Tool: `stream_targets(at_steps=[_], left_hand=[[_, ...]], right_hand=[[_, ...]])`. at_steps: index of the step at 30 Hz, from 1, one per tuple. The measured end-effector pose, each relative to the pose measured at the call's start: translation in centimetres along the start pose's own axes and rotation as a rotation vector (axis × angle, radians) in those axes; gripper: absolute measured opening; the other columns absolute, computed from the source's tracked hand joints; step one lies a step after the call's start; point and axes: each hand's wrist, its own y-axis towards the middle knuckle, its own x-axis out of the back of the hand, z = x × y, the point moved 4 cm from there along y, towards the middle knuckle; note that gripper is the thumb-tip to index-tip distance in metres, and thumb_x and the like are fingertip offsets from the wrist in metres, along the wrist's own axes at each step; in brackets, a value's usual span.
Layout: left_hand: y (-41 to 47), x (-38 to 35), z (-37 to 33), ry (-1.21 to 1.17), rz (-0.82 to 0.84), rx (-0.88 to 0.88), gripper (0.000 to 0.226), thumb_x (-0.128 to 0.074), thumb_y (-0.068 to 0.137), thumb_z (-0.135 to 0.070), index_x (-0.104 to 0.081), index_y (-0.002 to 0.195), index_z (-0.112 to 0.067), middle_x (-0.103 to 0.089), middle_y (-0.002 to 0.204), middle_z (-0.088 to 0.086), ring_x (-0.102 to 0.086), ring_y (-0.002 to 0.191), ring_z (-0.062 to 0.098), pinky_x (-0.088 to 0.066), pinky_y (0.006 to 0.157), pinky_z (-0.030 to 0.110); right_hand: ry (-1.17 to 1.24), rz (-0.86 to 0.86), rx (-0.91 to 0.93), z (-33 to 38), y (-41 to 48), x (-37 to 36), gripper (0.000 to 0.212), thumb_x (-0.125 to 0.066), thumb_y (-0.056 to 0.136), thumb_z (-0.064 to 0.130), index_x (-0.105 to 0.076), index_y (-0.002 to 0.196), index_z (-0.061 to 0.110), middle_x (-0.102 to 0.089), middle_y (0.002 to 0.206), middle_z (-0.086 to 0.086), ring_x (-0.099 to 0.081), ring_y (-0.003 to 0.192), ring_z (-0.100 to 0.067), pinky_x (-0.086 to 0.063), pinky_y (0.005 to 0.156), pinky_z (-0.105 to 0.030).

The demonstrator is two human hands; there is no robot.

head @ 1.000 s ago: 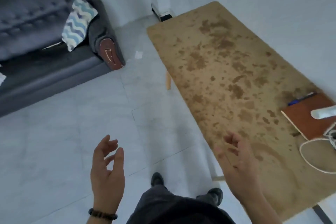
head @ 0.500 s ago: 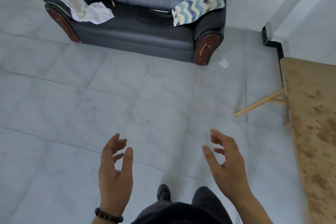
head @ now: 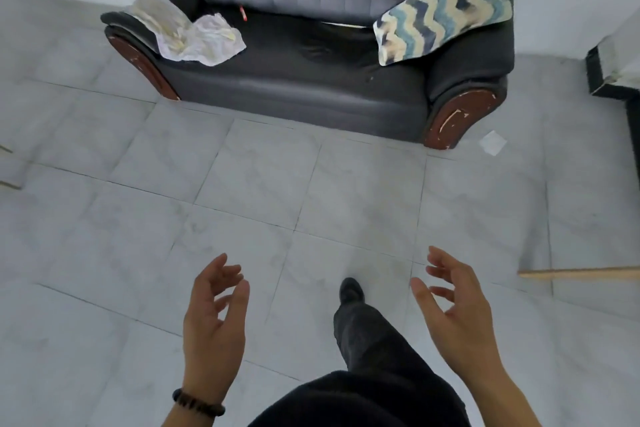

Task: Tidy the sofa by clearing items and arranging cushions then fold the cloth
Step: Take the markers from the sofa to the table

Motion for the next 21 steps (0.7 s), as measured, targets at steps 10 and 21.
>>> stream_targets(at_steps=[10, 21], left_hand=[[24.1, 2.9, -6.3, -0.055, -0.226, 0.041, 0.037, -0.059, 0.092, -0.015, -0.05, 0.126, -0.028, -0.064, 0.11, -0.009, -0.061, 0.102, 0.002, -0.046, 0.077, 0.015], [59.0, 3.6, -8.9, -0.11, -0.255, 0.056, 0.035, -0.058, 0.093, -0.014, -0.05, 0.123, -0.029, -0.063, 0.11, -0.012, -0.058, 0.097, -0.008, -0.046, 0.079, 0.021]], right_hand=[[-0.102, 0.114, 0.149, 16.2, 25.4, -9.9, 0.046, -0.067, 0.09, 0.023, -0.05, 0.133, 0.026, -0.055, 0.121, 0.012, -0.056, 0.109, 0.0, -0.044, 0.08, -0.013], [-0.16, 0.082, 0.177, 30.7, 51.2, -27.5, 0.049, -0.067, 0.09, 0.019, -0.049, 0.135, 0.027, -0.055, 0.122, 0.007, -0.057, 0.11, -0.008, -0.052, 0.087, -0.03]])
